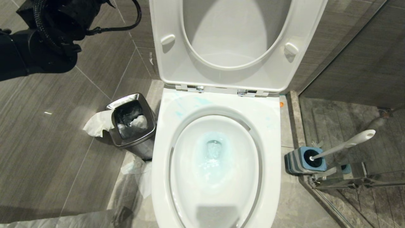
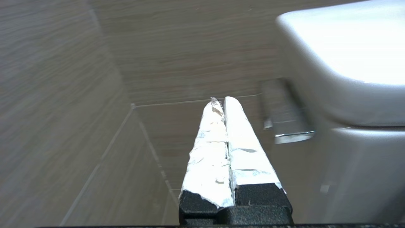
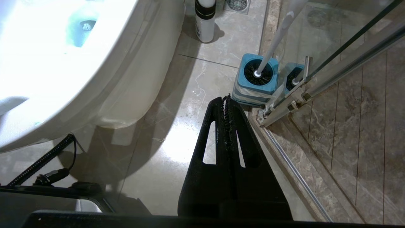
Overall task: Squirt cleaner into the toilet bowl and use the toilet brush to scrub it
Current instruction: Flush the toilet
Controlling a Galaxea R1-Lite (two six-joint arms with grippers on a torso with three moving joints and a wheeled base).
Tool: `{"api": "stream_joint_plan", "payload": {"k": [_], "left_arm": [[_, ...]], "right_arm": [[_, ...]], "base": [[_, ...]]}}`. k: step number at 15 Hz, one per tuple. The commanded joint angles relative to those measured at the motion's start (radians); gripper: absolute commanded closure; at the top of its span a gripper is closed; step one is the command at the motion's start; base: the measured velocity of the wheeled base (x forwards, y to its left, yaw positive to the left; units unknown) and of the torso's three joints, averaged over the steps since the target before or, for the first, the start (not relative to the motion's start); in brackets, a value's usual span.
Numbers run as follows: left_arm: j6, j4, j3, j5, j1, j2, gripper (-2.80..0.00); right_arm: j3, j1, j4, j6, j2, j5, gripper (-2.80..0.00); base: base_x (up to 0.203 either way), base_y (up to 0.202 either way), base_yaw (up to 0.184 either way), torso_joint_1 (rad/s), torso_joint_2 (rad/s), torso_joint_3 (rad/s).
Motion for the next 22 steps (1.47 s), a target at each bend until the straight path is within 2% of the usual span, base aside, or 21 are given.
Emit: {"api": "stream_joint_plan", "payload": {"k": [1, 11, 22], "left_arm": [[0.002, 0.0, 0.0, 0.0, -0.024, -0.009, 0.0], [0.006, 0.0, 0.0, 0.002, -0.079, 0.079, 0.0], [0.011, 0.04, 0.0, -0.003, -0.081, 0.122, 0.0]], "right_arm": [[0.001, 0.001, 0.0, -0.001, 0.0, 0.001, 0.0], [0.0, 0.001, 0.0, 0.0, 0.0, 0.001, 0.0], [0.0, 0.001, 0.0, 0.0, 0.0, 0.001, 0.0]], "base": [[0.0, 0.0, 0.0, 0.0, 0.0, 0.0], [0.0, 0.0, 0.0, 0.0, 0.0, 0.0], [0.0, 0.0, 0.0, 0.0, 0.0, 0.0]]}}
